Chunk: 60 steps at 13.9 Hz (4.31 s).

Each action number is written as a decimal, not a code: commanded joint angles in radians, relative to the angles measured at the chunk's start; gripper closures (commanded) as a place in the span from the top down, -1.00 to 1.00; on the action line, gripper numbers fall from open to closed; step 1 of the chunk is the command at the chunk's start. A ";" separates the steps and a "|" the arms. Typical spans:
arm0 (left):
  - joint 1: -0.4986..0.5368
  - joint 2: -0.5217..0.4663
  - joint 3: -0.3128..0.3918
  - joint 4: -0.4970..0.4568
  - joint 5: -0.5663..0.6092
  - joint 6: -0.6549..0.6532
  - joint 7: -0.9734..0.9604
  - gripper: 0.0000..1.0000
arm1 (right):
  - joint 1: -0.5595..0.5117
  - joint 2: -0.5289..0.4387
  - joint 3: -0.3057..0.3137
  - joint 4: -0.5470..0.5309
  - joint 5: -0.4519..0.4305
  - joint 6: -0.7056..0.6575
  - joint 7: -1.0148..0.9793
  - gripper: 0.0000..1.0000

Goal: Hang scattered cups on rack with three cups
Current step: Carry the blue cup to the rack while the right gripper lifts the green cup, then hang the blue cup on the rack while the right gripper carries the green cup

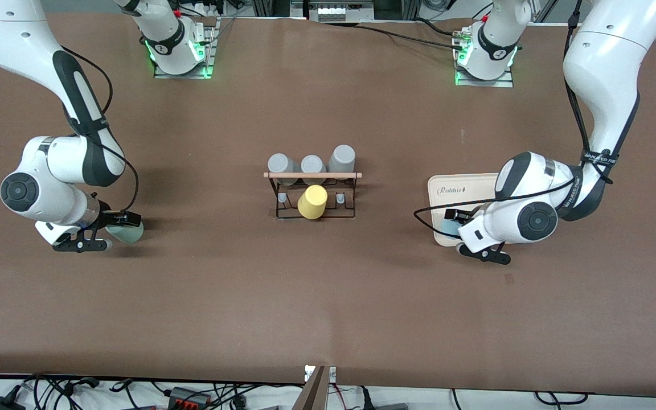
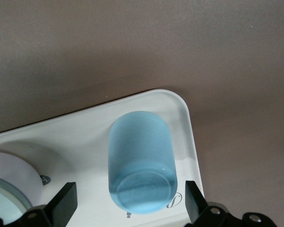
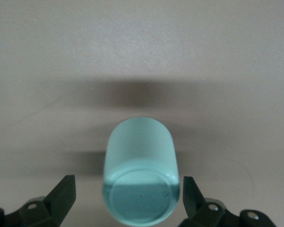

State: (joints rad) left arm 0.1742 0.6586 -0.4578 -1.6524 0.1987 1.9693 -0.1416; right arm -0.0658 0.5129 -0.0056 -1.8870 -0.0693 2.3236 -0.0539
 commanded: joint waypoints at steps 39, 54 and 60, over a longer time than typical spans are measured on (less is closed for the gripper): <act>-0.410 0.087 -0.093 0.427 -0.185 -0.075 -0.736 -0.98 | 0.049 -0.297 0.072 0.233 0.115 -0.552 0.038 -0.51; -0.262 -0.040 -0.021 0.411 -0.088 -0.229 -0.733 1.00 | 0.392 -0.209 0.073 0.310 0.137 -0.515 0.544 -0.48; -0.076 -0.279 -0.038 0.415 -0.093 -0.591 -0.513 1.00 | 0.558 -0.015 0.072 0.552 0.131 -0.512 0.782 -0.48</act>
State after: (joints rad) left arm 0.0770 0.4781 -0.4873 -1.2041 0.1011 1.4598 -0.7623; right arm 0.4521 0.4180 0.0771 -1.4555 0.0577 1.8318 0.6628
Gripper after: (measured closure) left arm 0.000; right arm 0.348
